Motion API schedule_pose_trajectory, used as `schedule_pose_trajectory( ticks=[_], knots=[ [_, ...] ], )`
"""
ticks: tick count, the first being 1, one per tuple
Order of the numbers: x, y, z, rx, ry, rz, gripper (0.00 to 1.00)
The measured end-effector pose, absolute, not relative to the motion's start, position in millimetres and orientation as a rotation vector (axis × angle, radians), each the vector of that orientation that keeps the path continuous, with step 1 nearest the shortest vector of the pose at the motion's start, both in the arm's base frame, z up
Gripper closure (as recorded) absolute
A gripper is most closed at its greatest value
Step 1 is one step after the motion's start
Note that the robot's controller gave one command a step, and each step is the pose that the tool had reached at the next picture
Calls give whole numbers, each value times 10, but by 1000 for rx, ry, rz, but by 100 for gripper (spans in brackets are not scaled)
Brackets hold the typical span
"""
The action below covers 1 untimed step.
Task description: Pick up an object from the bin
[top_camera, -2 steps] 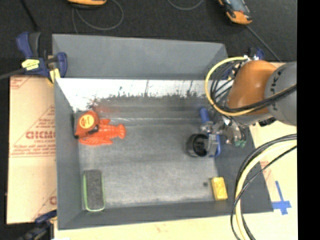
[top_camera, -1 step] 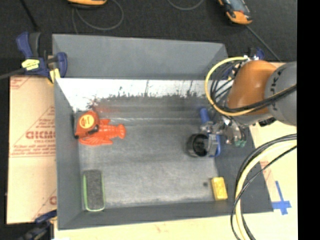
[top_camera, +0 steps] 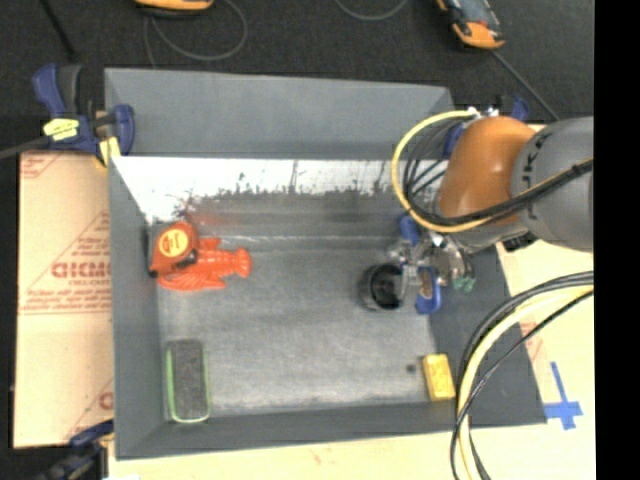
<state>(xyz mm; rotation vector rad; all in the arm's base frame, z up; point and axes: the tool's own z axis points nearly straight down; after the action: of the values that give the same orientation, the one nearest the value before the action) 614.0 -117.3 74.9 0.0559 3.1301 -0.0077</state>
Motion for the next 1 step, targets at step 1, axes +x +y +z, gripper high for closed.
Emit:
schedule_pose_trajectory(
  ticks=[1],
  knots=[
    [6077, -1092, 804, 56, 3135, 1, 100]
  ],
)
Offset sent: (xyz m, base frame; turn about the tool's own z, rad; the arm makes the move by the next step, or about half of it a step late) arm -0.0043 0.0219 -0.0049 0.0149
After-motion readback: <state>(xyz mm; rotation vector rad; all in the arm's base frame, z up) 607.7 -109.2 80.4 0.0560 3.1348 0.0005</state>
